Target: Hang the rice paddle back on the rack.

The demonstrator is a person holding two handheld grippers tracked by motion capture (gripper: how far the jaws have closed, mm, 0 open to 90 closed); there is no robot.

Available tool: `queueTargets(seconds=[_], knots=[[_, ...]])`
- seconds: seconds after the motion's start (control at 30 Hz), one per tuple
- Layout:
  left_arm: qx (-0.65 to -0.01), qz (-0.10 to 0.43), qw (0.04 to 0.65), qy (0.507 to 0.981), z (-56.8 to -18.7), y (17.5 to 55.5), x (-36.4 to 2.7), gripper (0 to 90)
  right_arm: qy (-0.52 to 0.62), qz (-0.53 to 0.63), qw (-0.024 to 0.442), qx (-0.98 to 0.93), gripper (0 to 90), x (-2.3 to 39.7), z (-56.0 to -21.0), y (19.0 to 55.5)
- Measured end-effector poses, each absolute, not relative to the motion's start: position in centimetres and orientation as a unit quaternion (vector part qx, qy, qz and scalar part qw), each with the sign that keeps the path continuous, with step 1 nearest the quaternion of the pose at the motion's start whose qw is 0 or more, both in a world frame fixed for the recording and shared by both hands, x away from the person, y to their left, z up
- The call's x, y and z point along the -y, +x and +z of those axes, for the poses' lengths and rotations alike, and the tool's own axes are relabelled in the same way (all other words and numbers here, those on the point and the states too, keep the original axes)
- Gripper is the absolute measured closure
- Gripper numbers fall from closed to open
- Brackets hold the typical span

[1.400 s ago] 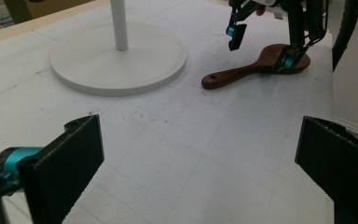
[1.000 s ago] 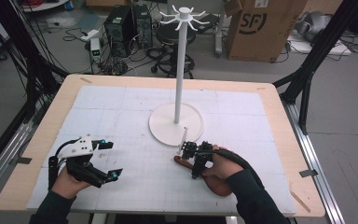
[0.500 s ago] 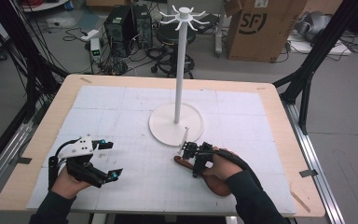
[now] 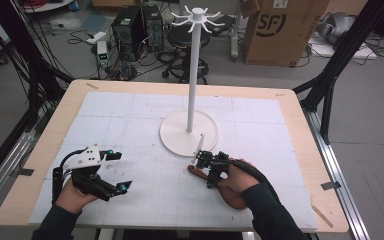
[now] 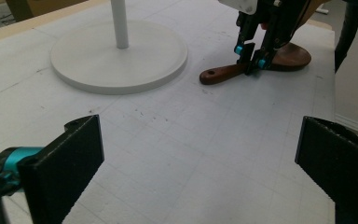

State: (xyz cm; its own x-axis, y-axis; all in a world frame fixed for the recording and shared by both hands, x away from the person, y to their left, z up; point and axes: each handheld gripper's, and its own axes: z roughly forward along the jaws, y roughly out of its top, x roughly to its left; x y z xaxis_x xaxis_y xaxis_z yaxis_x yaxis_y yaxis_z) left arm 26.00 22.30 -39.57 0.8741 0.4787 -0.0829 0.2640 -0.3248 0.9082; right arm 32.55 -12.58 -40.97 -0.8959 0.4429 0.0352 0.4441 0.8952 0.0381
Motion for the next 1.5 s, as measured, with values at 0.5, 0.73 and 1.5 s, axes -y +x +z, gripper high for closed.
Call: queueTargets(seconds=[0.5, 0.73, 1.5], knots=[[-0.229, 0.1, 0.532, 0.809, -39.6, 26.0, -22.2, 1.7, -0.23, -0.022, 0.02, 0.973, 77.7, 12.7, -41.0, 32.9], [-0.231, 0.101, 0.531, 0.809, -39.6, 26.0, -22.3, 1.7, -0.226, -0.043, 0.022, 0.973, 78.6, 13.2, -41.0, 32.8], [-0.234, 0.099, 0.534, 0.807, -39.7, 26.0, -22.4, 1.7, -0.234, -0.161, 0.075, 0.956, 78.6, 17.5, -39.0, 33.1]])
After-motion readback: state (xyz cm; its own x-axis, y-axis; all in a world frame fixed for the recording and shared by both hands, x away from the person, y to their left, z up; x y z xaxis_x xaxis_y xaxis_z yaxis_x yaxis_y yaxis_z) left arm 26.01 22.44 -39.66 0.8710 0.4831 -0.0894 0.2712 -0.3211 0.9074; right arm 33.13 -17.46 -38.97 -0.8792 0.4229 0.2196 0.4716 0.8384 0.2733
